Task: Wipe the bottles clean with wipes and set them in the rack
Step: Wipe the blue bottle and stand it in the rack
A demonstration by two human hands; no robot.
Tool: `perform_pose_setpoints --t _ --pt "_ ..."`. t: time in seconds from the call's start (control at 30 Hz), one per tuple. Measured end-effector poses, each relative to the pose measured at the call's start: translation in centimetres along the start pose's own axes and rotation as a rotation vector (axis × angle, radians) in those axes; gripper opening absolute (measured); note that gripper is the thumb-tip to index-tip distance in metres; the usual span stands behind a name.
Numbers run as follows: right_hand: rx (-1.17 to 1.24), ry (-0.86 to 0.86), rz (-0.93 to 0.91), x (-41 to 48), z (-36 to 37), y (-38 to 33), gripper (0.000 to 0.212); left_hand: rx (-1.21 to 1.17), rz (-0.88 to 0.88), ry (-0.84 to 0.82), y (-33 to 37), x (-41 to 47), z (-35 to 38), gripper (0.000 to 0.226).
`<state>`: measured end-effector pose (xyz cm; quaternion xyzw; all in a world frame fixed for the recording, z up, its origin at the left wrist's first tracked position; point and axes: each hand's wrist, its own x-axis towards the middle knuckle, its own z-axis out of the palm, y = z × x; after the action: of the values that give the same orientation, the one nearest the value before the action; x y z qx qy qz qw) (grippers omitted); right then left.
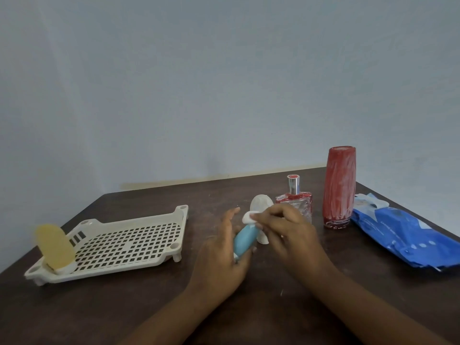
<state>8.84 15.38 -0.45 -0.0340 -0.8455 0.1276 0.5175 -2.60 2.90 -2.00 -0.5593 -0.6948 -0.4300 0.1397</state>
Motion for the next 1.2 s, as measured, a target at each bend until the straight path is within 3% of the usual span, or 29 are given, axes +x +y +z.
perform_pose_setpoints --t 0.17,0.33,0.53,0.7,1.0,1.2 --pt "-0.002 0.085 0.179 0.3 -0.3 1.4 0.023 -0.035 0.010 0.030 -0.7 -0.1 0.1 0.065" --pt "0.013 -0.026 0.212 -0.2 -0.1 1.3 0.024 -0.086 -0.007 0.145 -0.4 0.2 -0.5 0.041" --pt "0.082 -0.197 0.165 -0.6 0.6 0.4 0.021 0.012 -0.090 0.290 -1.2 0.6 -1.0 0.039" --pt "0.046 -0.325 0.041 -0.7 0.9 -0.6 0.028 0.017 -0.190 0.316 -2.1 0.5 -3.8 0.042" --pt "-0.006 -0.429 -0.334 0.2 4.4 -3.3 0.026 0.118 -0.711 0.592 -8.1 -3.2 -15.8 0.047" --pt "0.041 -0.424 -0.341 1.2 7.4 -5.2 0.024 0.127 -0.818 0.494 -9.9 -4.3 -17.8 0.055"
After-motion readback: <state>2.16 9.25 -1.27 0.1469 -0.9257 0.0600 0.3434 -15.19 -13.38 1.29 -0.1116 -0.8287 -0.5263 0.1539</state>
